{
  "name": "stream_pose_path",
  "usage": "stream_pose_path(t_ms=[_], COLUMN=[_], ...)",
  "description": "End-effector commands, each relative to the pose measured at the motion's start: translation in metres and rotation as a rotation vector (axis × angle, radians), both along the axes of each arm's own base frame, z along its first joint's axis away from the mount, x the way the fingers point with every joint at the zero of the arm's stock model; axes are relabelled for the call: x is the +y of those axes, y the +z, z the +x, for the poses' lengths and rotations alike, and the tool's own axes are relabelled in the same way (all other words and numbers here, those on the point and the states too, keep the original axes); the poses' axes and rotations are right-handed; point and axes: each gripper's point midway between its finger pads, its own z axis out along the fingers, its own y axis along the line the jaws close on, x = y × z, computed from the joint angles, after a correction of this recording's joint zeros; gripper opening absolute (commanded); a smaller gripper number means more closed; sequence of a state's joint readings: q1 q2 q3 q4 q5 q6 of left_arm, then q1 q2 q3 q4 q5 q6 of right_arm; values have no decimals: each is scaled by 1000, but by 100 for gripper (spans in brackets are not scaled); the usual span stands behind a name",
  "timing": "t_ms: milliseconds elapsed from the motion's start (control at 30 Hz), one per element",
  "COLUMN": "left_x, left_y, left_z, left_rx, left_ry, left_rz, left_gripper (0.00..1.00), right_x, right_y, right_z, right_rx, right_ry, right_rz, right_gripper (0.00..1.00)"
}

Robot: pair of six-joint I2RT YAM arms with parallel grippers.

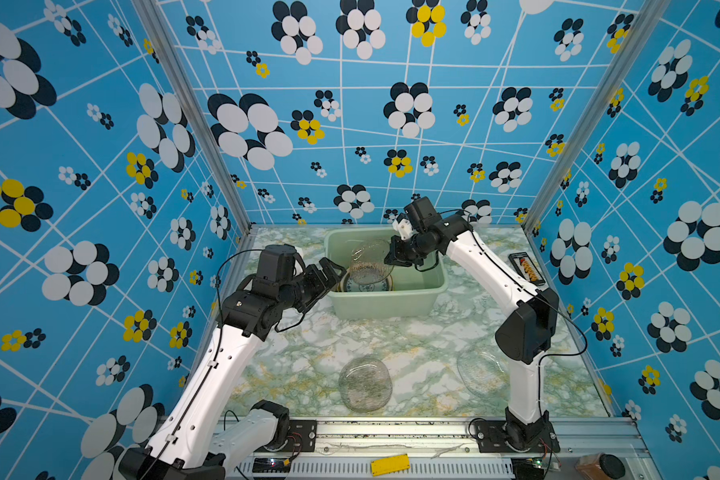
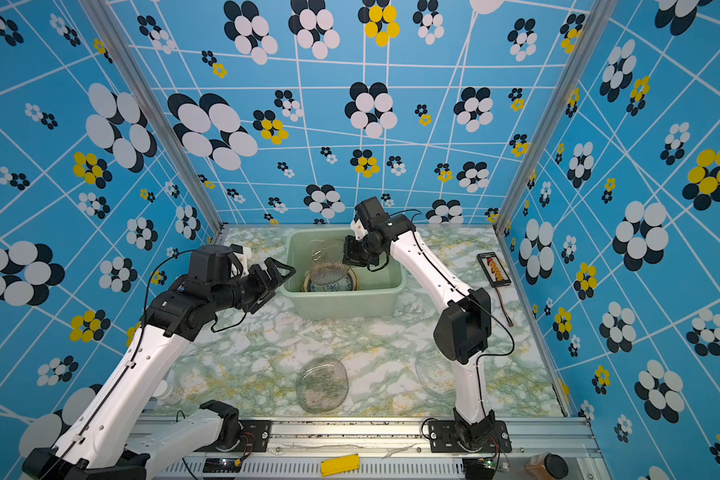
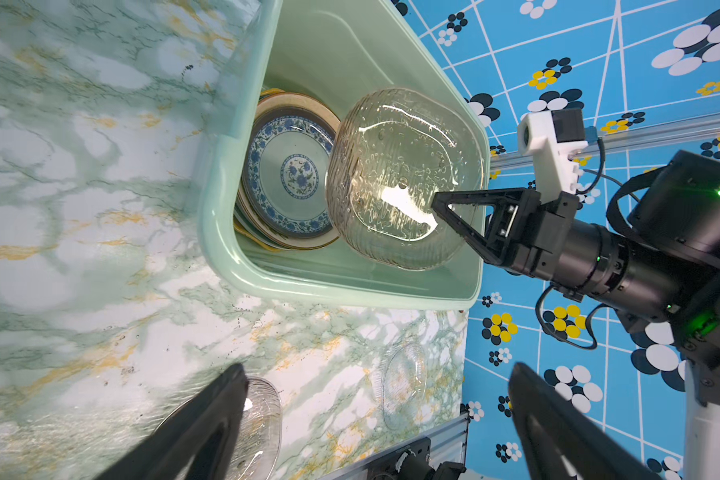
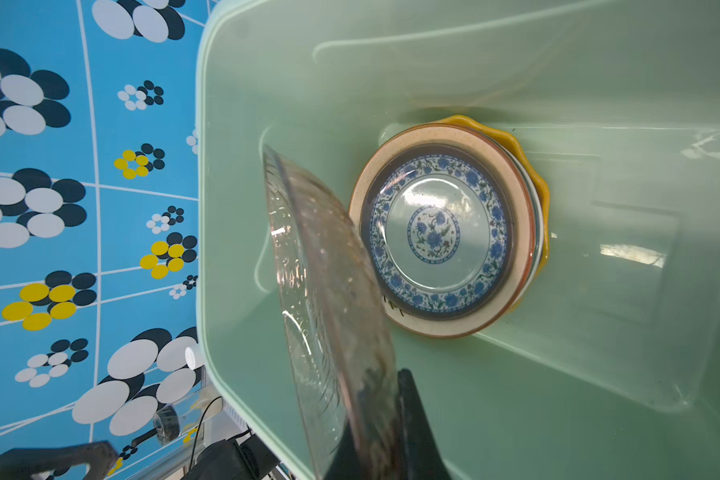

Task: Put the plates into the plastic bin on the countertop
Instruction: 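Lower the clear glass plate into the bin against the floral plate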

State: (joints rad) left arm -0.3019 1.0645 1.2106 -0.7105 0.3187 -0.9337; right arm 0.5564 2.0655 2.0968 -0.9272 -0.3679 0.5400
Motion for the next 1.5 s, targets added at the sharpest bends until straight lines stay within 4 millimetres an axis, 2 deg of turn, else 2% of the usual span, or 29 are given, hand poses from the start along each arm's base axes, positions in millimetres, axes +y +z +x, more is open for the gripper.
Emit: stream_pose_path(t_ms=[0, 200, 233, 267, 400, 833, 1200, 1300, 1467], left_x=[5, 7, 7, 7, 5, 2, 3, 3, 4], left_y=[-7, -13, -14, -15, -17, -22, -24, -25, -30], left_z=[4, 10, 11, 13, 19, 24, 23, 23, 22], left_rx=[2, 7, 10, 14, 22, 42, 54, 59, 73], left_ry=[2, 2, 3, 4, 9, 6, 9, 10, 14], left_rz=[53, 96, 96, 96, 98, 98, 102, 104, 103], left_gripper=[99, 99, 99, 99, 99, 99, 99, 99, 99], right_x=[12, 19, 21, 23, 28, 30, 29, 30, 29], right_y=[-4, -32, -31, -45, -58, -93, -114, -118, -121], right_z=[4, 12, 13, 15, 20, 20, 20, 20, 22], right_rx=[5, 49, 48, 73, 93, 150, 180, 185, 181], right_ry=[14, 11, 11, 13, 14, 25, 22, 20, 15], right_rz=[25, 17, 25, 18, 20, -4, -28, -29, -38], right_gripper=[7, 8, 8, 8, 8, 12, 16, 22, 37])
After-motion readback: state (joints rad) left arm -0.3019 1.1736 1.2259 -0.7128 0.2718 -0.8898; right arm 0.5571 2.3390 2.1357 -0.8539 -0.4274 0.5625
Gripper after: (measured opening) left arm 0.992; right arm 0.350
